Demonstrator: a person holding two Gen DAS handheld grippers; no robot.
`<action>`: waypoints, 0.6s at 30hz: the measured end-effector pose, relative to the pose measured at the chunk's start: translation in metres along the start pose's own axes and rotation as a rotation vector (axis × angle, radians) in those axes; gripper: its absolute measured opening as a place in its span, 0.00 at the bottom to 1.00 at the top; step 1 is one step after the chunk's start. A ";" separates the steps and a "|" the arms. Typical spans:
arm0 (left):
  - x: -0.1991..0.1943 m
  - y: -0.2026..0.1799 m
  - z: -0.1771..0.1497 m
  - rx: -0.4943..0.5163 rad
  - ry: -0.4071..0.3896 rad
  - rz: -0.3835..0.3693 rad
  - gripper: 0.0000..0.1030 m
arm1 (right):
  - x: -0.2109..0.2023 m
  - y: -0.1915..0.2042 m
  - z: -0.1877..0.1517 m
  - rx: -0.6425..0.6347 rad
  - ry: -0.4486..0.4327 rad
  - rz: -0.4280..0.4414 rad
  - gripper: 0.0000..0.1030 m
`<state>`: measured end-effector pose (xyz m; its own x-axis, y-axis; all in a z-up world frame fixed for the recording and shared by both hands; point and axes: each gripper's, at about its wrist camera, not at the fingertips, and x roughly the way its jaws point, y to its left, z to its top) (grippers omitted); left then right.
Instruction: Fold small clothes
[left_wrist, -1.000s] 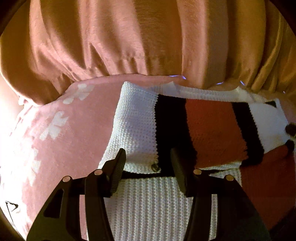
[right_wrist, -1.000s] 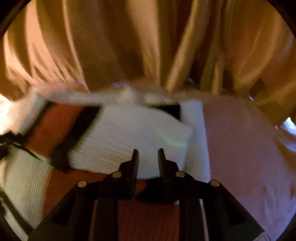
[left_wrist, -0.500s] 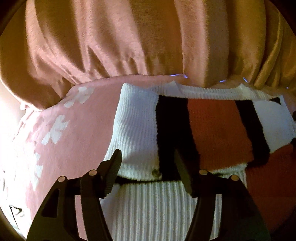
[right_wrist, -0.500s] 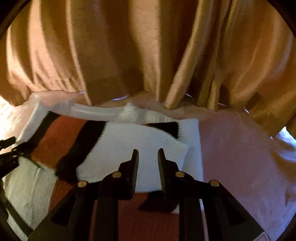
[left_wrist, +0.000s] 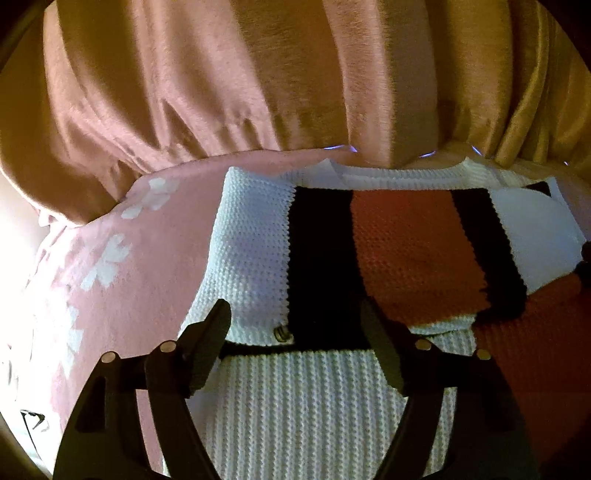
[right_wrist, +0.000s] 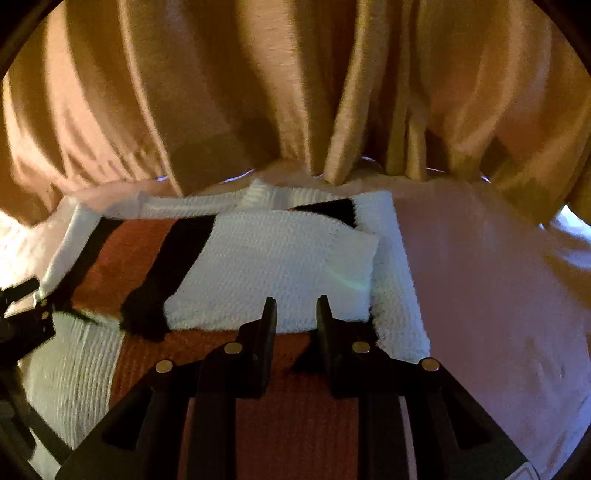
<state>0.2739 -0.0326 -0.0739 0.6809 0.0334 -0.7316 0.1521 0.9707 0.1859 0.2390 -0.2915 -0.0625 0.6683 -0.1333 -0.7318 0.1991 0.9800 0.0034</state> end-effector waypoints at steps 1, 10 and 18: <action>0.001 0.001 0.002 -0.002 -0.003 0.006 0.69 | 0.003 0.001 0.005 -0.007 0.004 -0.007 0.21; 0.036 0.010 0.014 -0.038 0.019 0.060 0.70 | 0.027 0.021 0.021 -0.078 0.010 -0.046 0.23; 0.050 0.018 0.011 -0.047 0.020 0.075 0.80 | 0.045 0.022 0.016 -0.080 0.036 -0.045 0.38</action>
<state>0.3186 -0.0165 -0.1003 0.6743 0.1113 -0.7300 0.0669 0.9753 0.2105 0.2853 -0.2787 -0.0847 0.6337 -0.1735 -0.7539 0.1695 0.9820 -0.0835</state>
